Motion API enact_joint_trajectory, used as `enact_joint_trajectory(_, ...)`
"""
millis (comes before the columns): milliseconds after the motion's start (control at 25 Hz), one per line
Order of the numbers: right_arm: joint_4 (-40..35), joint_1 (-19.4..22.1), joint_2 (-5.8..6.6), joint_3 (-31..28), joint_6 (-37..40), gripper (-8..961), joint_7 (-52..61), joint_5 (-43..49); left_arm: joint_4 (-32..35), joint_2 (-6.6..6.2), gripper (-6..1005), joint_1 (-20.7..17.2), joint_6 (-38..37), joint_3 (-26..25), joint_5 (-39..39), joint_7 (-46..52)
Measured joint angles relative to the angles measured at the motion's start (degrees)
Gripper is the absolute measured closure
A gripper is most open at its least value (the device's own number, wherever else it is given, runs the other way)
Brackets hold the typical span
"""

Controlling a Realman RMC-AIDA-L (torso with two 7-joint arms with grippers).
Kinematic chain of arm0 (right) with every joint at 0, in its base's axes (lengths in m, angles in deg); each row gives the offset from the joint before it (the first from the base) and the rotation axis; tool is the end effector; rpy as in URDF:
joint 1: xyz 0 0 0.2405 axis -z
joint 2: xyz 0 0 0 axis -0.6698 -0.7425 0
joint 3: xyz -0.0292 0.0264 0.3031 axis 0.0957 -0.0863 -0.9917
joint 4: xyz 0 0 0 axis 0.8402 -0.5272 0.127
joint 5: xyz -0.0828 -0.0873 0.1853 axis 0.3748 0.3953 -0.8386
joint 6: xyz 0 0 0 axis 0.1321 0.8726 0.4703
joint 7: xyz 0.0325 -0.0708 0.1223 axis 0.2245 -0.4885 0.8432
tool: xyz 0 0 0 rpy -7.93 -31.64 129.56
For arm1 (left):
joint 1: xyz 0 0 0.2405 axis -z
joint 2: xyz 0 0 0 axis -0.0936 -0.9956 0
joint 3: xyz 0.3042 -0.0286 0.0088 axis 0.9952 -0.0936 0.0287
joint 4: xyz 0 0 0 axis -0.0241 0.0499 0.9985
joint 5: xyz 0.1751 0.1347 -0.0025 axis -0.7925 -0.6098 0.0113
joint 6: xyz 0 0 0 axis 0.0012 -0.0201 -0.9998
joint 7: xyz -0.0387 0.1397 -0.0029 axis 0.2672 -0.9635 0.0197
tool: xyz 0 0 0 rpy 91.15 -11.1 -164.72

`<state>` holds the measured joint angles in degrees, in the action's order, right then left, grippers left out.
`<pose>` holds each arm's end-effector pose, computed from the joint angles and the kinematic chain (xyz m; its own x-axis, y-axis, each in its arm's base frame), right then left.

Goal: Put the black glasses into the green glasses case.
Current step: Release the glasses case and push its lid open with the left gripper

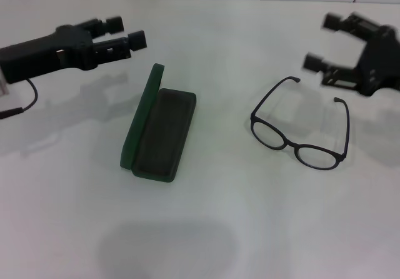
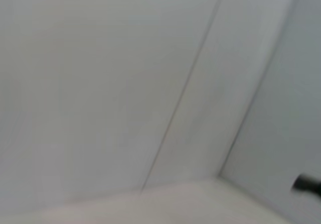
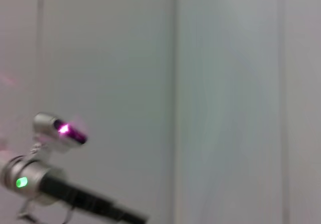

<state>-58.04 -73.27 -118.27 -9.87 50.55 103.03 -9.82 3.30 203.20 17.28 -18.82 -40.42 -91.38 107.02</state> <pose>0.2717 0.3864 0.0014 0.6859 0.0597 -0.7253 -0.2712 -0.9039 -0.3309 -0.3125 0.3636 0.0462 0.5814 0.4017 0.7075 0.6612 -0.7400 -0.1231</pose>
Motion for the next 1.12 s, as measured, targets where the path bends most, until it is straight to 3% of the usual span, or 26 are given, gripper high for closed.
enact_joint_trajectory(240,0.01,0.55,-0.15,-2.21,-1.00,79,-0.08,0.06,11.64,1.52,125,1.84,0.86,1.14,-15.92,17.17)
enact_joint_trajectory(480,0.06,0.58,-0.15,-1.90,-1.14,79,-0.24,0.20,16.46,4.82,124,4.94,1.33,3.11,-31.03,25.10)
enact_joint_trajectory(640,0.04,0.64,-0.36,-1.90,-0.91,80,-0.80,1.17,16.91,4.72,151,5.08,4.17,7.78,-33.36,28.43)
enact_joint_trajectory(1120,-0.03,0.81,-0.48,-1.94,-0.52,80,-1.02,2.89,17.69,5.01,231,4.48,10.13,13.36,-37.41,31.53)
